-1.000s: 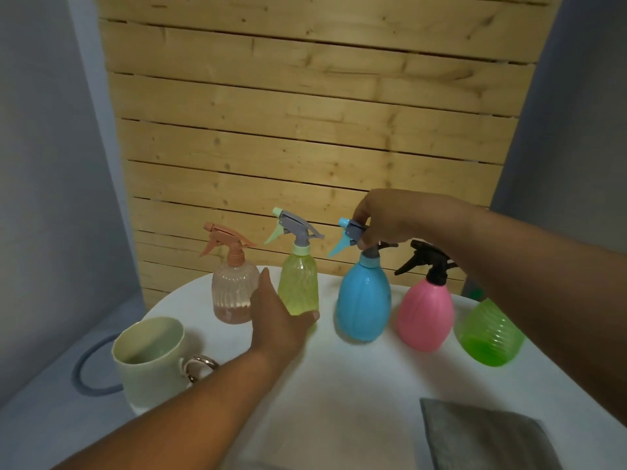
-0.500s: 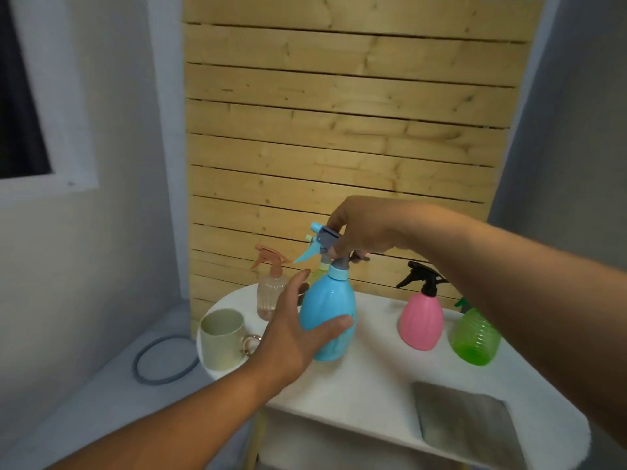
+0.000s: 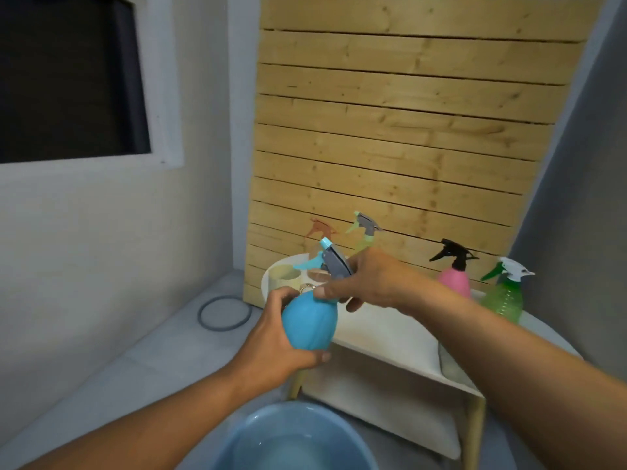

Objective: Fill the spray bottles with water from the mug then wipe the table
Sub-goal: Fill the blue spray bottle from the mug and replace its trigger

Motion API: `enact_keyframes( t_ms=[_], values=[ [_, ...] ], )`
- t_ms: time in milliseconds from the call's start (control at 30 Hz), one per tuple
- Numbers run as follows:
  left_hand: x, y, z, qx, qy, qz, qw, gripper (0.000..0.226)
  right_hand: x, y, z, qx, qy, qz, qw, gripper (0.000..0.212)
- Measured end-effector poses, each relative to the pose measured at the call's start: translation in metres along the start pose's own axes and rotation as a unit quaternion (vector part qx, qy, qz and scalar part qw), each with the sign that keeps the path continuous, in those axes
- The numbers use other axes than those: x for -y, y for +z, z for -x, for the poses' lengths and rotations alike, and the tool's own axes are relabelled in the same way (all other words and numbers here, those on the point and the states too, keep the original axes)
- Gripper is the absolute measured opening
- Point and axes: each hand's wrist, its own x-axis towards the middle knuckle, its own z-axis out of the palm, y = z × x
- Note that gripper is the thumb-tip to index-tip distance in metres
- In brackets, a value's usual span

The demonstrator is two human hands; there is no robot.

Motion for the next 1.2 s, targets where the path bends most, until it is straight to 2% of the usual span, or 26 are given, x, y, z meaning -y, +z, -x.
enact_keyframes(
  t_ms=[100, 167, 267, 367, 467, 600, 667, 767, 833, 933, 1033, 1100, 1200],
  values=[
    [0.009, -0.013, 0.020, 0.025, -0.003, -0.063, 0.998, 0.092, -0.011, 0.023, 0.012, 0.003, -0.007, -0.051, 0.999, 0.037],
    [0.015, -0.019, 0.030, 0.060, -0.011, -0.063, 0.996, 0.090, -0.021, 0.035, 0.017, 0.012, -0.006, -0.088, 0.996, 0.036],
    [0.026, -0.029, 0.041, 0.121, -0.044, 0.008, 0.992, 0.092, -0.044, 0.053, 0.019, 0.038, -0.002, -0.144, 0.989, 0.039],
    [0.032, -0.033, 0.051, 0.152, -0.082, 0.070, 0.982, 0.081, -0.068, 0.067, 0.024, 0.061, -0.006, -0.179, 0.982, 0.033],
    [0.037, -0.033, 0.053, 0.139, -0.107, 0.103, 0.979, 0.062, -0.086, 0.075, 0.026, 0.072, 0.019, -0.237, 0.969, 0.033],
    [0.038, -0.033, 0.046, 0.062, -0.174, 0.200, 0.962, 0.041, -0.088, 0.076, 0.024, 0.056, 0.058, -0.275, 0.958, 0.035],
    [0.042, -0.030, 0.044, 0.079, -0.164, 0.212, 0.960, 0.048, -0.084, 0.078, 0.021, 0.039, 0.085, -0.289, 0.953, 0.036],
    [0.045, -0.030, 0.042, 0.138, -0.126, 0.126, 0.974, 0.093, -0.081, 0.080, 0.015, 0.023, 0.139, -0.315, 0.939, 0.039],
    [0.044, -0.028, 0.040, 0.139, -0.117, 0.079, 0.980, 0.104, -0.081, 0.078, 0.012, 0.016, 0.160, -0.337, 0.928, 0.038],
    [0.039, -0.028, 0.038, 0.107, -0.155, 0.156, 0.970, 0.081, -0.086, 0.074, 0.010, 0.025, 0.157, -0.347, 0.924, 0.035],
    [0.038, -0.032, 0.035, 0.108, -0.232, 0.248, 0.934, 0.056, -0.091, 0.074, 0.009, 0.035, 0.128, -0.348, 0.928, 0.034],
    [0.040, -0.031, 0.034, 0.151, -0.273, 0.245, 0.918, 0.057, -0.092, 0.076, 0.010, 0.031, 0.113, -0.352, 0.928, 0.032],
    [0.043, -0.026, 0.036, 0.152, -0.335, 0.241, 0.898, 0.067, -0.092, 0.083, 0.010, 0.021, 0.114, -0.336, 0.935, 0.032]
  ],
)
